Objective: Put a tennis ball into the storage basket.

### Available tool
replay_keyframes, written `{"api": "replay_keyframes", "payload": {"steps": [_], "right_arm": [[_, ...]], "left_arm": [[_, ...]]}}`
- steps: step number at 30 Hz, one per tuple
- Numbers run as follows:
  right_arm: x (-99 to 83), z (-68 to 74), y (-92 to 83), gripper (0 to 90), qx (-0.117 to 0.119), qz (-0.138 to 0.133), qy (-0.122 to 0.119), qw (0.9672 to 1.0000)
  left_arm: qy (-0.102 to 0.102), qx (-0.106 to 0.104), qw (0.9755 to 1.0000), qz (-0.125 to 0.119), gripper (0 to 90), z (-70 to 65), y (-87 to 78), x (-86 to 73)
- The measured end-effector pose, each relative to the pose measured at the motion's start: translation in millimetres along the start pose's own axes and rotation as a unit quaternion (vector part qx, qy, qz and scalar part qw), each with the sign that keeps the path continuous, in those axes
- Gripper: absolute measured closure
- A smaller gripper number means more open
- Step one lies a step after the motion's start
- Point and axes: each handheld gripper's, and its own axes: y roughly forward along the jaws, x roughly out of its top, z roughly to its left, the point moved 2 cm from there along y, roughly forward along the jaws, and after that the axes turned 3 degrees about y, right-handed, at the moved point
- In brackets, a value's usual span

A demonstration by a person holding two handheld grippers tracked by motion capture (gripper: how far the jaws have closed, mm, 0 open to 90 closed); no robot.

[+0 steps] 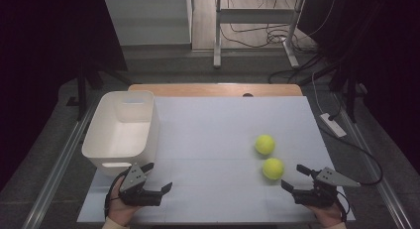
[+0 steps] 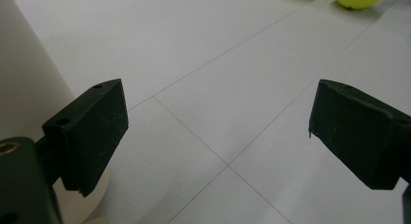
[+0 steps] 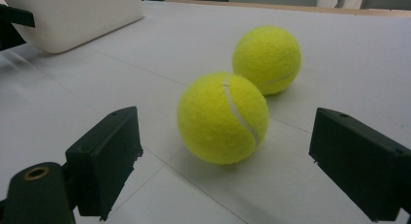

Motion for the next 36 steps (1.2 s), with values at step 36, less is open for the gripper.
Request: {"api": "replay_keyframes", "payload": {"steps": [36], "right_arm": [[9.0, 4.8, 2.6, 10.8, 0.005, -0.012, -0.005, 0.9999]], "left_arm": [[0.005, -0.039, 0.9992, 0.007, 4.8, -16.9, 42.4, 36.7]]}}
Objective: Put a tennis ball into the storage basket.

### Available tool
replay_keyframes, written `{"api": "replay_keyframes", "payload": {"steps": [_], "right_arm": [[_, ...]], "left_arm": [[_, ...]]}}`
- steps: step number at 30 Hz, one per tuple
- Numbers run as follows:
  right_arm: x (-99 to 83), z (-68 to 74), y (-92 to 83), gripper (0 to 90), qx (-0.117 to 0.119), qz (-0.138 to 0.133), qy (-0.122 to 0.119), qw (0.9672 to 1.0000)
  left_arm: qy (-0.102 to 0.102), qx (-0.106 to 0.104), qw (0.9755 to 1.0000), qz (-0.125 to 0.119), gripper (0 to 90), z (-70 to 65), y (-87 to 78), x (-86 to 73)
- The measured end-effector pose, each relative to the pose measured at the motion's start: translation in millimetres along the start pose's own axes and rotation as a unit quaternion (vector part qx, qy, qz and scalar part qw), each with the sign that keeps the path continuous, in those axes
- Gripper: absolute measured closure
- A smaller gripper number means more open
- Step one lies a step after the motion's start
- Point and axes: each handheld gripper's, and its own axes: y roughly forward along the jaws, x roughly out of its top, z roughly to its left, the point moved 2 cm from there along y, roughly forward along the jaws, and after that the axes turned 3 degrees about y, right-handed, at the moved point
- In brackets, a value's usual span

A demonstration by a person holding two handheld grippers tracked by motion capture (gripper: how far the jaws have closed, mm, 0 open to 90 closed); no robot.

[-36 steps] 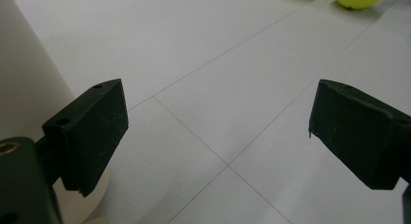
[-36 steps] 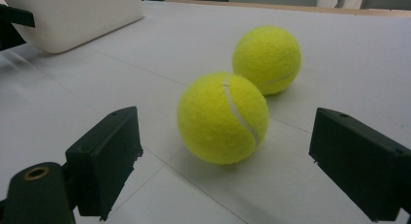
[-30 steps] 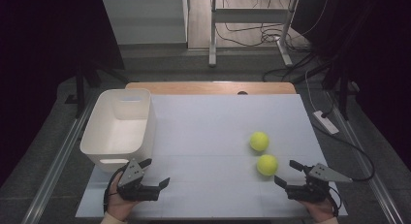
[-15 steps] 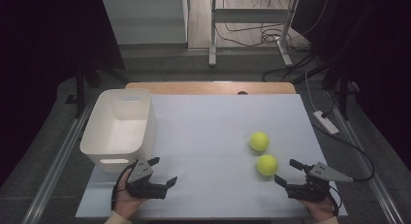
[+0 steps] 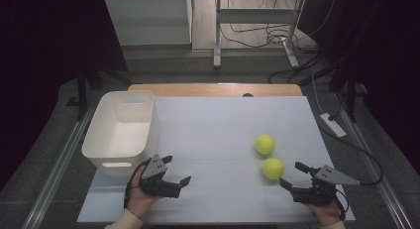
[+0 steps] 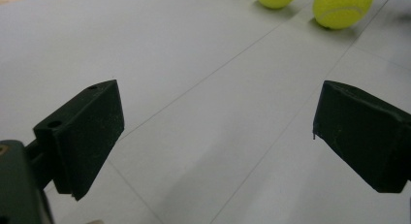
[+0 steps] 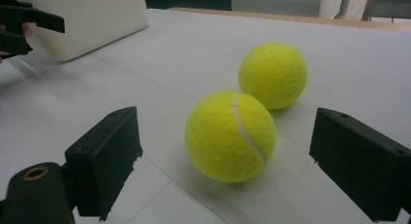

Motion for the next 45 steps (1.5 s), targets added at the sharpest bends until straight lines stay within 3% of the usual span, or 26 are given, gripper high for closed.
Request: {"api": "replay_keyframes", "payload": {"steps": [13, 25, 38, 45], "right_arm": [[-0.4, 1.2, 0.8, 10.6, 0.002, 0.003, 0.000, 1.0000], [0.2, 2.3, 1.4, 10.6, 0.006, 0.001, 0.001, 1.0000], [-0.7, 0.9, 1.8, 10.6, 0.005, 0.002, 0.002, 1.0000], [-1.1, 0.9, 2.4, 10.6, 0.006, 0.003, 0.003, 1.0000]], "left_arm": [[0.009, -0.016, 0.9998, 0.005, 4.6, -3.6, 14.1, 11.5], [0.018, -0.041, 0.9990, 0.006, 4.6, -11.6, 40.5, 36.3], [0.002, -0.060, 0.9981, 0.010, 5.0, -10.2, 57.1, 47.9], [0.010, -0.067, 0.9976, 0.014, 5.3, -10.6, 64.6, 54.3]]}}
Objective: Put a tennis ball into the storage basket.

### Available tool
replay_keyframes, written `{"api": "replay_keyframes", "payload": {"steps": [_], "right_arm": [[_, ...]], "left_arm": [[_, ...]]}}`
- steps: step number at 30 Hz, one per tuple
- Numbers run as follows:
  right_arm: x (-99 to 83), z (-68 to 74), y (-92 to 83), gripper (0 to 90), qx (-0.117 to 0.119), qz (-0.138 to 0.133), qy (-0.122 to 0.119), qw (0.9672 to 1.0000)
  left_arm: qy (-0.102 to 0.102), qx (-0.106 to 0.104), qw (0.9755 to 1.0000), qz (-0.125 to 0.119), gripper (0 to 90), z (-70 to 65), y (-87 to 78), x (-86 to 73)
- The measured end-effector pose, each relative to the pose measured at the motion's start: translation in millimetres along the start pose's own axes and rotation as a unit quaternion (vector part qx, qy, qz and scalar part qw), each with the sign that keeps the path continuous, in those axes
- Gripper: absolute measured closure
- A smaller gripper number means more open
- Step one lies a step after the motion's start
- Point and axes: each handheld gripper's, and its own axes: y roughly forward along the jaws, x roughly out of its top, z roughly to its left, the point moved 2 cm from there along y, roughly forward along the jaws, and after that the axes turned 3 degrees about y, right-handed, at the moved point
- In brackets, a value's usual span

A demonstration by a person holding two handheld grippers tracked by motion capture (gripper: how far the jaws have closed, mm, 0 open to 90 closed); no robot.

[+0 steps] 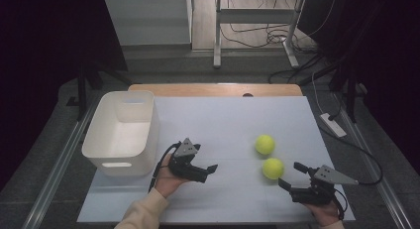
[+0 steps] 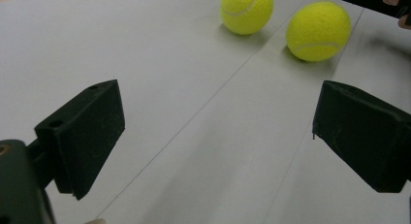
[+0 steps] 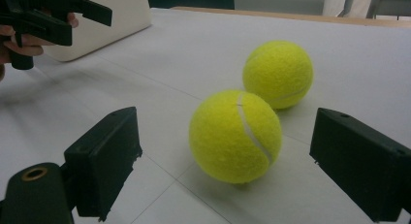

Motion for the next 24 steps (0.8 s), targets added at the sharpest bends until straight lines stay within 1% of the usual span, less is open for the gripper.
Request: {"api": "replay_keyframes", "payload": {"steps": [3, 10, 16, 19, 24], "right_arm": [[-0.3, -0.5, 0.2, 10.6, -0.001, 0.001, 0.001, 1.0000], [-0.6, -1.1, 0.9, 10.5, 0.000, 0.001, 0.002, 1.0000], [-0.9, -1.1, 0.8, 10.5, 0.000, 0.001, 0.001, 1.0000], [-0.9, -1.4, 0.6, 10.5, 0.000, 0.000, 0.002, 1.0000], [-1.1, -1.1, 0.9, 10.5, 0.001, 0.002, 0.002, 1.0000]], "left_arm": [[0.000, -0.007, 1.0000, 0.001, 5.7, 0.3, 4.4, 3.6], [0.011, -0.017, 0.9998, 0.007, 5.6, -0.1, 15.0, 16.7], [0.019, -0.022, 0.9996, 0.008, 5.4, -1.7, 21.1, 24.2], [0.021, -0.023, 0.9995, 0.005, 5.8, -2.4, 23.7, 27.2], [0.026, -0.024, 0.9993, 0.008, 5.5, -2.3, 28.1, 32.9]]}}
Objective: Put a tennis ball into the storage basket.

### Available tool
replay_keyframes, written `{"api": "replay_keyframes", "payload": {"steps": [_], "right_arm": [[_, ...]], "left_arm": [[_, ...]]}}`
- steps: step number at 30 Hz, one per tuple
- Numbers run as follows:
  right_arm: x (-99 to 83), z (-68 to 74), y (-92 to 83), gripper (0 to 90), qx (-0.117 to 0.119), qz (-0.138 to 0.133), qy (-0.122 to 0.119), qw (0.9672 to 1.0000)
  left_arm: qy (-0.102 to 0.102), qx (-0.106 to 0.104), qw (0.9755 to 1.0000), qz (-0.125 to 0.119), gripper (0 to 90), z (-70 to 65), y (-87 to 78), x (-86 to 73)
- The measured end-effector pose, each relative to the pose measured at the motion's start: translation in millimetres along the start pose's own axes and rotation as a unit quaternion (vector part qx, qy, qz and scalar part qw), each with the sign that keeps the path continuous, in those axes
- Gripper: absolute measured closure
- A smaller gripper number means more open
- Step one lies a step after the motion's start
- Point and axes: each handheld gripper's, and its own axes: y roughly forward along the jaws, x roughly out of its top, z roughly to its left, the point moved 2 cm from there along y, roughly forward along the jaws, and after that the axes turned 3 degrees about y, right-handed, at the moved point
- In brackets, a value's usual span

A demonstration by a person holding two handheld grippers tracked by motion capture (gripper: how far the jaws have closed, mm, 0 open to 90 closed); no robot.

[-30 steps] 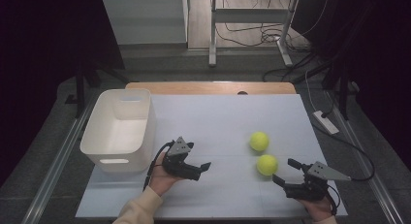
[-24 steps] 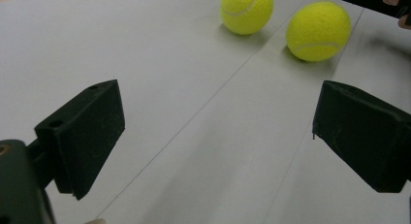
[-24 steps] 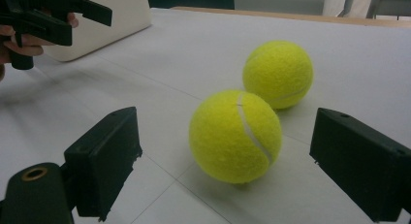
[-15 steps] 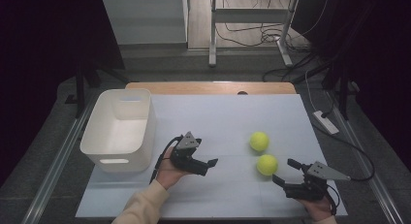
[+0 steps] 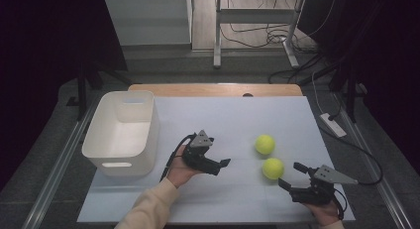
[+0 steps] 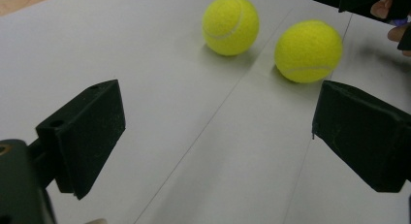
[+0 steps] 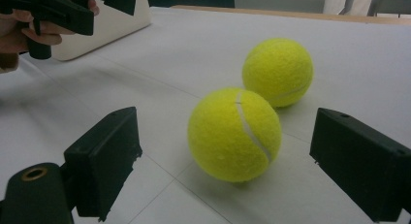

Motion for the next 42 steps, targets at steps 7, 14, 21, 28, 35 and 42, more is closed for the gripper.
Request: {"api": "replay_keyframes", "payload": {"steps": [7, 14, 21, 28, 35, 42], "right_arm": [[-0.1, 0.0, -0.1, 10.5, 0.000, 0.000, 0.000, 1.0000], [-0.2, 0.1, -0.1, 10.5, 0.000, 0.001, 0.000, 1.0000], [-0.3, 0.2, 0.4, 10.5, -0.001, 0.001, 0.000, 1.0000], [-0.5, 0.1, 0.4, 10.5, -0.001, 0.002, 0.000, 1.0000], [-0.4, 0.0, 0.4, 10.5, 0.000, 0.001, -0.001, 1.0000], [-0.3, 0.1, 0.6, 10.5, 0.000, 0.001, 0.000, 1.0000]], "left_arm": [[0.000, -0.001, 1.0000, 0.000, 5.8, 1.7, 7.0, 5.4], [0.002, -0.003, 1.0000, 0.006, 5.5, 2.8, 14.8, 8.1], [0.008, -0.005, 0.9999, 0.005, 5.5, 2.9, 19.1, 13.4], [0.015, -0.011, 0.9998, 0.006, 5.6, 1.1, 26.2, 19.9], [0.019, -0.014, 0.9997, 0.007, 5.6, 0.6, 32.0, 26.6], [0.022, -0.020, 0.9995, 0.009, 5.7, 1.5, 40.6, 33.9]]}}
